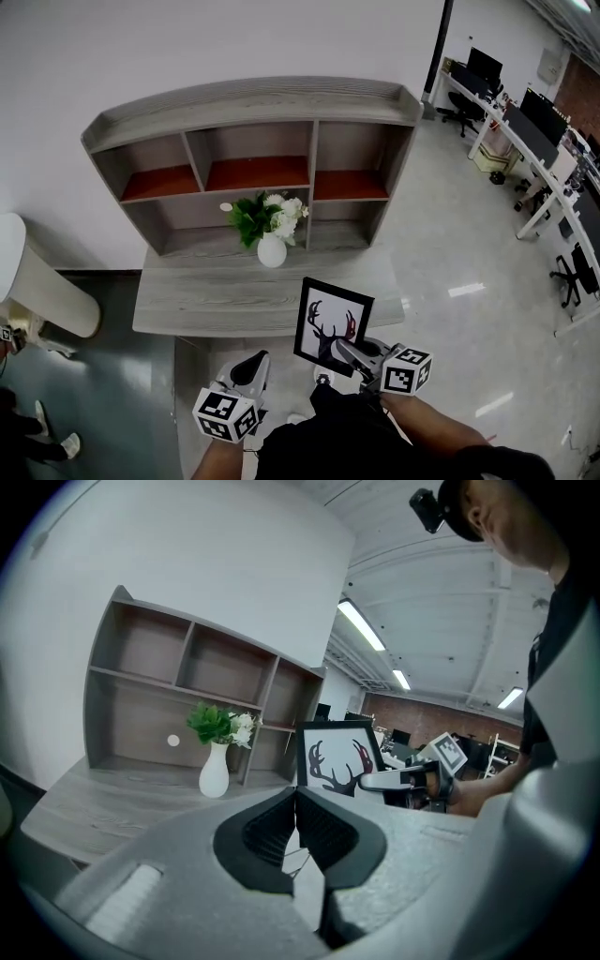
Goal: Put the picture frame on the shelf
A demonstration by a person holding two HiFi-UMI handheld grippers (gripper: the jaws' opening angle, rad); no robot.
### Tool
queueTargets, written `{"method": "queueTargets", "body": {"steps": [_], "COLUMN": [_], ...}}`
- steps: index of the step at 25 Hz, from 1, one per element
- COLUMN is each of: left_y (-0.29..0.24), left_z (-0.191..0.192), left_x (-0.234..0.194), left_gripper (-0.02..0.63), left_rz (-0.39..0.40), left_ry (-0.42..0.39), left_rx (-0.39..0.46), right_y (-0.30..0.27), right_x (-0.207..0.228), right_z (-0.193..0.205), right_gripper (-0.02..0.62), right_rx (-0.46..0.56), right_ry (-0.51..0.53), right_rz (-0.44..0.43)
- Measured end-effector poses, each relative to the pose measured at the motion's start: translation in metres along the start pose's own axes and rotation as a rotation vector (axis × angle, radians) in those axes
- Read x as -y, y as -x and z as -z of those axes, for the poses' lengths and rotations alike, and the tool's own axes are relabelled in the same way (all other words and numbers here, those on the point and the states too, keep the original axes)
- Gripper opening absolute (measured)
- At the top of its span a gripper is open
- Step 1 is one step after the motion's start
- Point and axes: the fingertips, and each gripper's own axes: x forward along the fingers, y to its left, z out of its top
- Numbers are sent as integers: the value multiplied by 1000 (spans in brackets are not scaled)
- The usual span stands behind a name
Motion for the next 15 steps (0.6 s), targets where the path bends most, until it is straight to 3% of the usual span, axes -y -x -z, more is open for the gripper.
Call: {"method": "queueTargets", "body": {"steps": [15], "left_y": [-128], "left_z": [-77], "left_x": [-44], "left_gripper": [10], "left_rz": [-2], "left_ry": [-74], "left_rx": [-40], "right_y": [-47], "right_x": [100], "right_z": [-112], "right_gripper": [23], "right_rx": [98], "right_ry": [-12], "right_rz": [-3]}}
